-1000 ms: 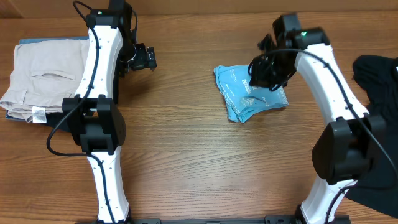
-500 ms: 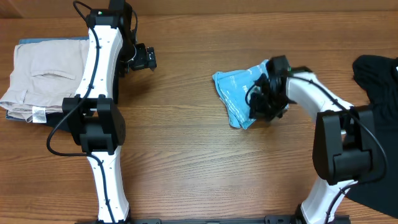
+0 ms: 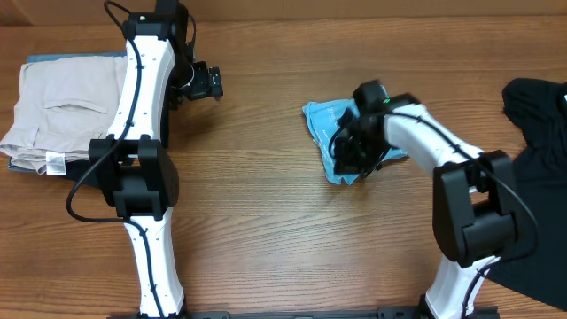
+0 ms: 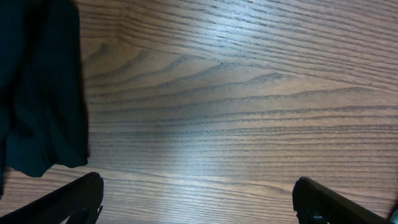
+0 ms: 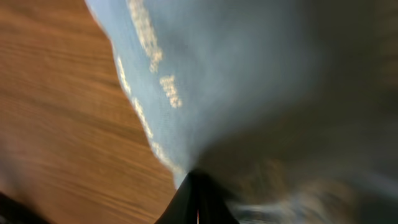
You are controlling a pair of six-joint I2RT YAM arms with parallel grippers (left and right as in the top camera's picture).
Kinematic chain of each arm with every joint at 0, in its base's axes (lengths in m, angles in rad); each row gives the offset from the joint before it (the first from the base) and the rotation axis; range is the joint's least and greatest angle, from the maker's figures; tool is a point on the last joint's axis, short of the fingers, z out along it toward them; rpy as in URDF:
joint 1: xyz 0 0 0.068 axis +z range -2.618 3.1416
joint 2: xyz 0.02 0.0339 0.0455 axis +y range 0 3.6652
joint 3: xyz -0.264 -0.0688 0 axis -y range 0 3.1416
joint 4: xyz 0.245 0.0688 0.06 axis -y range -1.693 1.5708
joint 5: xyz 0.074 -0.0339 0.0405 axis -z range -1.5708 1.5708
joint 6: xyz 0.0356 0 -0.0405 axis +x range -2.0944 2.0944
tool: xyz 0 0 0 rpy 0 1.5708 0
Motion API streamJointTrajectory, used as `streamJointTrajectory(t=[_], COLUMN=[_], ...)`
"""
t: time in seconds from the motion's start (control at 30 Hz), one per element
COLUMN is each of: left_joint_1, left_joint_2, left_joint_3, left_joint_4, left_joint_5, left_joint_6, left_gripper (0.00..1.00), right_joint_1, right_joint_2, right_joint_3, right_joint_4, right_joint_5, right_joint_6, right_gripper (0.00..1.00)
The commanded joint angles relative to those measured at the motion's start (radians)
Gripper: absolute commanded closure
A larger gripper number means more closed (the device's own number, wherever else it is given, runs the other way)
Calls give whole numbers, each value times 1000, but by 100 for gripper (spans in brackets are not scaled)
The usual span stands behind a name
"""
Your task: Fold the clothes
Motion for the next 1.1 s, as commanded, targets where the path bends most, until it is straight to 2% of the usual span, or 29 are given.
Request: streamJointTrajectory(t=[0.0,0.17,0.23,0.33,0.57,0.7,0.83,0.93,1.07], left_joint_1=[0,0,0,0,0,0,0,0,0], left_joint_2=[-21,-21,-21,-21,-21,-21,-21,-21,-21], left_joint_3=[26,26,26,26,26,26,26,26,26], left_joint_4=[1,1,1,1,1,1,1,1,1], left_joint_5=[-6,-6,-6,-6,-6,-6,-6,-6,-6], left_joint_6=[16,16,16,16,16,16,16,16,16], left_gripper=[0,0,0,0,0,0,0,0,0], right_joint_1=[31,-7,-10,-10,24,24,-37,-147,-278], right_joint_2=[5,4,4,23,228,272,233,199,210], right_joint_3=[-3,281,385,385,384,391,559,719,686], right_joint_4=[37,-69,-39,86,167,223,72,-130,-172], right_joint_5=[-12,-11,8,14,21,-80,-71,68,97], right_joint_6=[-6,-6,-5,29,33,32,21,21,21], right_gripper=[96,96,96,96,96,96,96,96,96])
